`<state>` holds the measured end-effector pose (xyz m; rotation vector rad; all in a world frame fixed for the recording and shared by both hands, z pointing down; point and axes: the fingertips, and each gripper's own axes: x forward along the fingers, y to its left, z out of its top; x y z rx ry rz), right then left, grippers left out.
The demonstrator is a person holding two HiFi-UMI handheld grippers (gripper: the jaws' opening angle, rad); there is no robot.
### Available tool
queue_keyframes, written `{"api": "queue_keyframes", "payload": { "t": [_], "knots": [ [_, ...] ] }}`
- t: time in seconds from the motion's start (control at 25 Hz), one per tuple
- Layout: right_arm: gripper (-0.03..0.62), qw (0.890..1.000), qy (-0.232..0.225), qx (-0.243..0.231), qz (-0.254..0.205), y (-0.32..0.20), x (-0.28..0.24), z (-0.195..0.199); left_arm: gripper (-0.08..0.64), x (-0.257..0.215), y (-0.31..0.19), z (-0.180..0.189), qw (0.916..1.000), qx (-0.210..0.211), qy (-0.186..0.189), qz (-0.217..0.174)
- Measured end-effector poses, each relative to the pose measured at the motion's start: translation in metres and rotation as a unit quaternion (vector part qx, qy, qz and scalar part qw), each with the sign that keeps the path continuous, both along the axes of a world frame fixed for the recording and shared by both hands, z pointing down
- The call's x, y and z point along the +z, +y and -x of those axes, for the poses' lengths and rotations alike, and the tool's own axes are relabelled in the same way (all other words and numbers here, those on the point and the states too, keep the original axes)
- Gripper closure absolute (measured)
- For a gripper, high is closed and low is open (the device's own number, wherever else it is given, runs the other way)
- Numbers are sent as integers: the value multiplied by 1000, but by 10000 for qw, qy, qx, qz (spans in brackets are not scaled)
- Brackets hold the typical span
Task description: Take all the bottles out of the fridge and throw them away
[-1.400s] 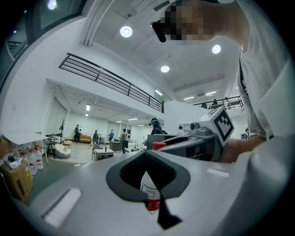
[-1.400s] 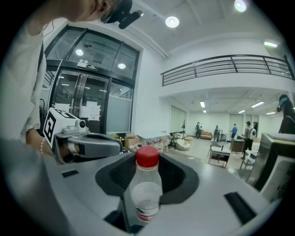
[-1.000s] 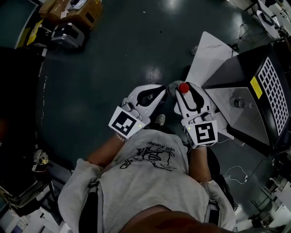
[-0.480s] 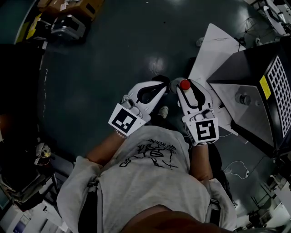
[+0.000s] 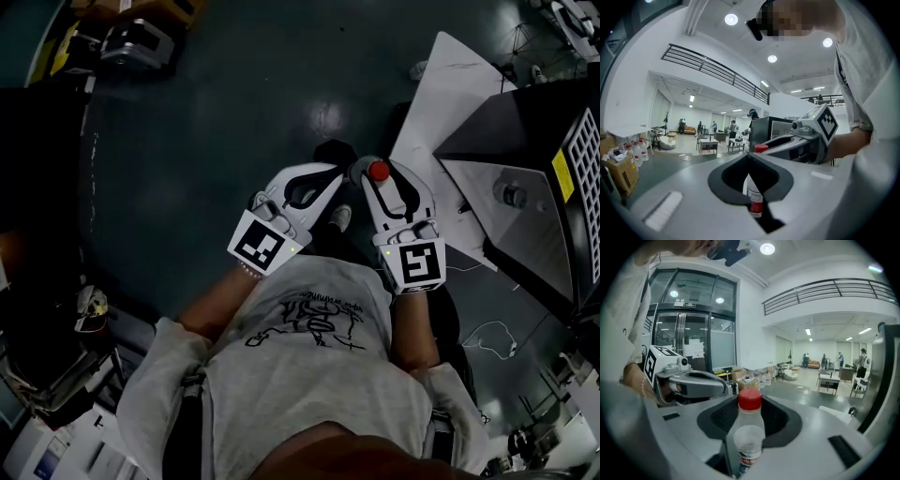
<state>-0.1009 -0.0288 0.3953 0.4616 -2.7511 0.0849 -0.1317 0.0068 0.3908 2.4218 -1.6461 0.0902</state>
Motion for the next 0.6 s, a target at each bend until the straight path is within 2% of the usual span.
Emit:
{"api": "queue_keyframes", "payload": {
  "t": [0.36, 0.6],
  "knots": [
    [439, 9999, 19, 42, 134, 9, 37, 2, 552, 35, 6, 4, 10000, -8, 38, 65],
    [439, 9997, 108, 18, 214, 16, 65, 6, 552, 64, 11, 7, 9996, -65, 104, 260]
  ]
}}
